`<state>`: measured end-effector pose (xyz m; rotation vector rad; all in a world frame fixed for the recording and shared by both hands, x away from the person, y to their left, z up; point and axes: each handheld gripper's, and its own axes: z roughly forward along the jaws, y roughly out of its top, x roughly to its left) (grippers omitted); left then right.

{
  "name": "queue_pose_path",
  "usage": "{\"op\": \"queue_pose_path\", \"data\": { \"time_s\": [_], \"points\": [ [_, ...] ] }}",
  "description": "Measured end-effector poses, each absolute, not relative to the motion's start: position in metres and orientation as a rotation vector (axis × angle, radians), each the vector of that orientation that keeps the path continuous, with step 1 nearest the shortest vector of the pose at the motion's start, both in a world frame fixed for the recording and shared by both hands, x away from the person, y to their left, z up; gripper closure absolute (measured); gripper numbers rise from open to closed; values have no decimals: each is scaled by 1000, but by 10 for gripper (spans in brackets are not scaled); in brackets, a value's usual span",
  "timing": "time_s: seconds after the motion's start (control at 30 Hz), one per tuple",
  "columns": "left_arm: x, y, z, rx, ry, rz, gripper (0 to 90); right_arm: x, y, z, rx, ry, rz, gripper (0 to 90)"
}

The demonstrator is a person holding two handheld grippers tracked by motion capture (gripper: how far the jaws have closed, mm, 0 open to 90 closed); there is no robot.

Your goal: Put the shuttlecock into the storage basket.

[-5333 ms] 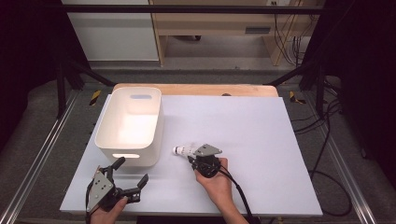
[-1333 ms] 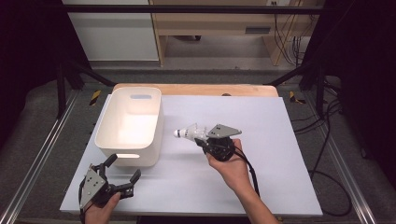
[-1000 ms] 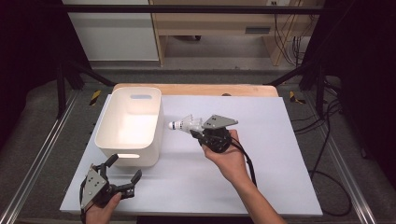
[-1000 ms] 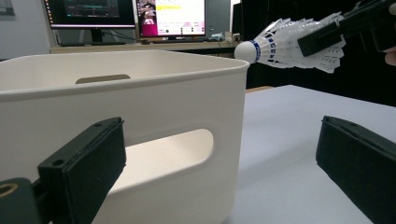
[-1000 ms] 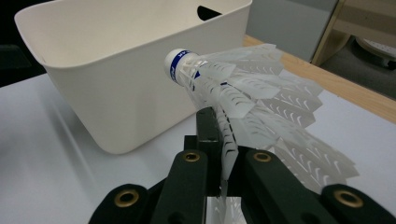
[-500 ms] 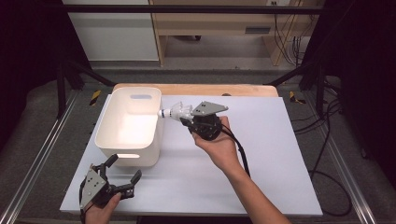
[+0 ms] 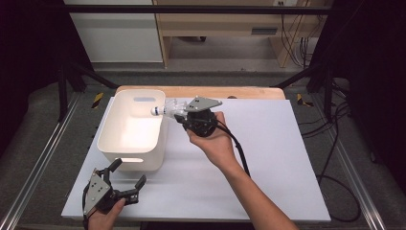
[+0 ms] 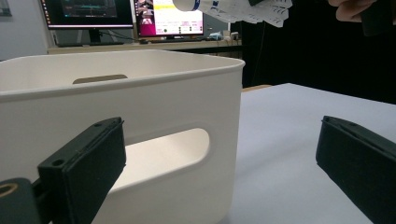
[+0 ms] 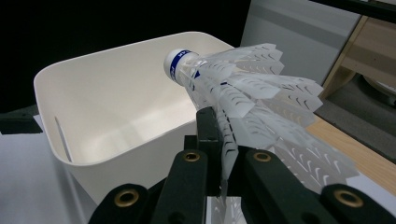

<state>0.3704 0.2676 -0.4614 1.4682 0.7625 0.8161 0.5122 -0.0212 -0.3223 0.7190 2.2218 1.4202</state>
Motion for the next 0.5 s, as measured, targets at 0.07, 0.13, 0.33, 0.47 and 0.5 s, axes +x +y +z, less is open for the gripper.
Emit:
{"op": "queue_pose_path", "data": {
  "time_s": [0.07, 0.13, 0.33, 0.47, 0.5],
  "points": [
    [371, 268, -462, 1468, 765, 815, 16, 514, -18, -322, 712, 2225, 1421, 892],
    [371, 268, -462, 1471, 770, 817, 16, 516, -15, -321, 703, 2228, 1414, 893],
    [370, 267, -462, 1472, 767, 814, 17, 524, -1, -316, 670, 2240, 1408, 893],
    [371, 267, -462, 1471, 768, 813, 16, 527, 7, -315, 664, 2248, 1412, 893],
    [371, 267, -462, 1470, 767, 812, 16, 527, 8, -315, 660, 2251, 1412, 893]
  ]
}}
